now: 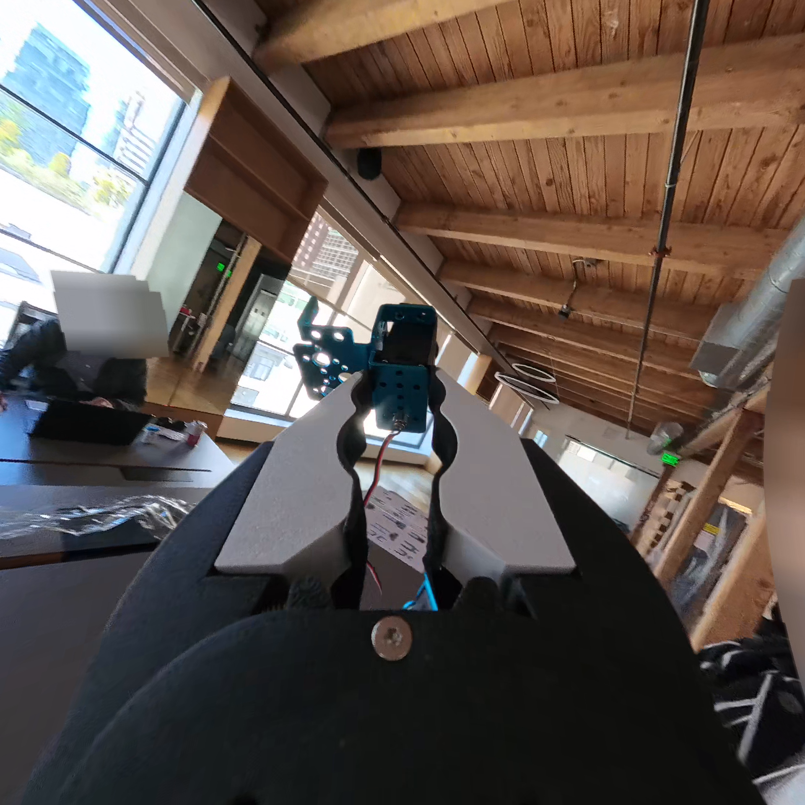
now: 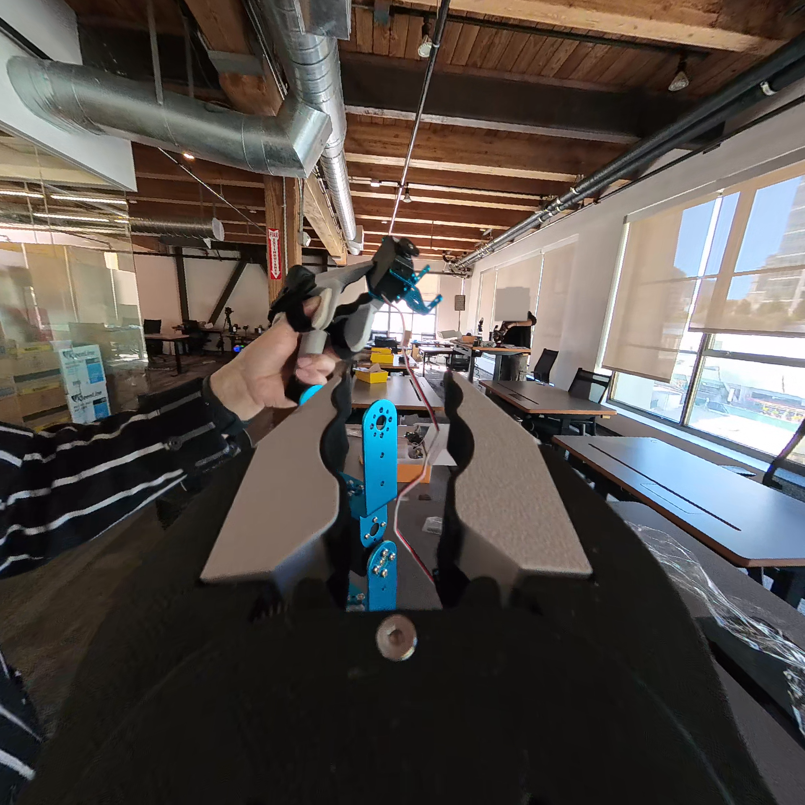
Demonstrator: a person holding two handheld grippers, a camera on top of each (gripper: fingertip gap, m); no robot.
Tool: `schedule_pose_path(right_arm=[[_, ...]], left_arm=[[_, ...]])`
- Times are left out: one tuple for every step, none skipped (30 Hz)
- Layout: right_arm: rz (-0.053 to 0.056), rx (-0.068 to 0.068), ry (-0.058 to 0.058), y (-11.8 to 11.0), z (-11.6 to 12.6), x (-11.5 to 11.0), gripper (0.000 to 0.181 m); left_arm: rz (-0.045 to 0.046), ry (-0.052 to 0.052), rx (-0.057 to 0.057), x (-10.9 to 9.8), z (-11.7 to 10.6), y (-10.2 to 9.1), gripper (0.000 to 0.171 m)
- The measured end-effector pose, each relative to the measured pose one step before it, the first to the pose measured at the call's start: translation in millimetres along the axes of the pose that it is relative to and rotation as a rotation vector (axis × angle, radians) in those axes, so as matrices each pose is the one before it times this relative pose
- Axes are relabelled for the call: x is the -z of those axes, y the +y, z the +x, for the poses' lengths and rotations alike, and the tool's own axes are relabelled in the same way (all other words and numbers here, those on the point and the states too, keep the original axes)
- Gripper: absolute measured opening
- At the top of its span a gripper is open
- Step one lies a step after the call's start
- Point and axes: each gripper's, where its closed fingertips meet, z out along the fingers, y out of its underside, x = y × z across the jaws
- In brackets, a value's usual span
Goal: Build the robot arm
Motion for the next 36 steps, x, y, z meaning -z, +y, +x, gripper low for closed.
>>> schedule_pose_path(right_arm=[[-0.0008, 0.0056, 0.0091, -0.28, 2.35, 1.59, 0.041], [-0.0007, 0.0020, 0.0090, -0.29, 2.76, 1.68, 0.041], [-0.0004, -0.0025, 0.0085, -0.20, 2.92, 1.72, 0.041], [0.0023, -0.0053, 0.0090, -0.57, 3.22, 1.82, 0.041], [0.0050, -0.0052, 0.0086, -0.95, 3.15, 1.85, 0.041], [0.0053, -0.0051, 0.0086, -0.74, 3.20, 1.67, 0.040], [0.0040, -0.0055, 0.0081, -0.48, 3.12, 1.44, 0.040], [0.0017, -0.0044, 0.0058, -0.08, 2.68, 1.02, 0.039], [-0.0010, -0.0030, 0.0053, 0.15, 2.32, 0.96, 0.039], [-0.0015, -0.0020, 0.0049, 0.22, 1.92, 0.70, 0.039], [-0.0013, -0.0009, 0.0052, -0.19, 1.62, 0.83, 0.039], [-0.0009, 0.0021, 0.0055, -0.59, 1.19, 0.84, 0.039], [-0.0007, 0.0069, 0.0038, -1.10, 0.68, 1.01, 0.039], [-0.0016, 0.0101, 0.0041, -1.43, 0.49, 1.11, 0.039], [-0.0022, 0.0109, 0.0059, -1.38, 0.86, 1.25, 0.039], [-0.0036, 0.0098, 0.0032, -1.25, 0.61, 1.25, 0.039], [-0.0078, 0.0070, -0.0030, -0.44, -0.04, 1.23, 0.039], [-0.0128, 0.0050, -0.0104, 0.86, -0.83, 1.18, 0.039], [-0.0186, 0.0005, -0.0148, 2.20, -0.99, 0.77, 0.039], [-0.0211, -0.0030, -0.0138, 2.94, -0.58, 0.77, 0.039], [-0.0157, -0.0036, -0.0108, 2.62, 0.17, 0.71, 0.040], [-0.0090, -0.0048, -0.0086, 1.87, 0.52, 0.68, 0.040], [-0.0046, -0.0081, -0.0078, 1.41, 0.78, 0.61, 0.040], [0.0002, -0.0120, -0.0051, 0.90, 1.00, 0.39, 0.040], [0.0042, -0.0149, -0.0047, 0.76, 1.11, 0.04, 0.040], [0.0023, -0.0165, -0.0068, 1.19, 0.65, -0.27, 0.040], [-0.0016, -0.0155, -0.0074, 2.11, 0.39, -0.75, 0.039], [-0.0057, -0.0129, -0.0066, 2.88, 0.44, -0.95, 0.039], [-0.0101, -0.0096, -0.0051, 3.50, 0.56, -1.16, 0.039], [-0.0098, -0.0060, -0.0026, 3.18, 0.63, -0.99, 0.039], [-0.0081, -0.0028, -0.0012, 2.62, 0.69, -0.66, 0.039], [-0.0064, -0.0012, -0.0003, 1.98, 0.56, -0.34, 0.039], [-0.0042, -0.0007, 0.0006, 1.21, 0.71, 0.14, 0.039], [-0.0020, -0.0013, 0.0006, 0.59, 0.91, 0.48, 0.039], [0.0003, -0.0031, 0.0021, 0.15, 1.24, 0.75, 0.039], [0.0036, -0.0049, 0.0058, -0.22, 2.28, 0.99, 0.039]], left_arm=[[0.00797, -0.0104, -0.0266, 4.15, -3.40, -8.26, 0.023], [0.00082, -0.0057, -0.0374, 2.66, -1.95, -8.15, 0.023], [-0.00188, -0.0020, -0.0414, 1.18, -0.74, -9.11, 0.023], [-0.00016, -0.0011, -0.0424, -0.04, 0.50, -10.57, 0.023], [-0.00269, -0.0037, -0.0431, -1.29, 0.89, -11.38, 0.023], [-0.00250, -0.0053, -0.0426, -2.47, 1.17, -11.79, 0.023], [0.00107, 0.0043, -0.0330, -3.49, 2.92, -11.82, 0.023], [0.00348, 0.0157, -0.0144, -4.33, 4.39, -11.27, 0.023], [0.00692, 0.0182, -0.0025, -4.65, 4.80, -10.20, 0.023], [0.00983, 0.0173, -0.0026, -4.40, 4.65, -8.89, 0.023], [0.00713, 0.0182, -0.0045, -4.23, 4.69, -6.87, 0.023], [0.00028, 0.0166, -0.0008, -3.77, 4.09, -4.30, 0.023], [-0.00446, 0.0097, 0.0019, -3.25, 2.76, -1.87, 0.023], [-0.00597, 0.0036, -0.0004, -2.24, 1.88, 0.06, 0.023], [-0.00733, 0.0029, -0.0004, -1.35, 1.88, 1.90, 0.023], [-0.00526, 0.0031, 0.0045, -0.18, 2.03, 3.14, 0.023], [-0.00083, 0.0027, 0.0089, 0.97, 1.95, 3.84, 0.023], [-0.00121, 0.0063, 0.0134, 2.12, 2.48, 5.20, 0.023], [-0.00335, 0.0075, 0.0209, 2.82, 2.22, 6.51, 0.023], [-0.00312, 0.0035, 0.0273, 3.44, 1.23, 7.10, 0.023], [-0.00054, 0.0026, 0.0292, 3.90, 0.76, 7.55, 0.023], [0.00420, 0.0073, 0.0282, 4.27, 1.10, 7.62, 0.023], [0.00416, 0.0101, 0.0288, 4.38, 1.08, 7.79, 0.023], [0.00175, 0.0055, 0.0303, 4.27, -0.04, 7.86, 0.023], [0.00443, 0.0013, 0.0260, 4.01, -0.85, 7.09, 0.023], [0.00373, 0.0040, 0.0211, 3.80, -0.70, 6.54, 0.023], [0.00004, 0.0068, 0.0201, 3.28, -0.46, 6.25, 0.023], [0.00156, 0.0041, 0.0169, 3.06, -0.92, 5.54, 0.023], [0.00176, -0.0002, 0.0137, 2.74, -1.57, 4.79, 0.023], [-0.00027, -0.0027, 0.0131, 2.36, -1.99, 4.36, 0.023], [-0.00154, -0.0027, 0.0132, 1.63, -2.23, 3.91, 0.023], [-0.00218, -0.0033, 0.0133, 1.00, -2.50, 3.54, 0.023], [-0.00166, -0.0043, 0.0129, 0.48, -2.50, 2.93, 0.023], [-0.00184, -0.0016, 0.0116, 0.15, -2.01, 2.60, 0.023], [-0.00303, -0.0016, 0.0095, -0.12, -1.84, 2.50, 0.023], [-0.00247, -0.0058, 0.0052, -0.24, -2.14, 2.41, 0.023]])
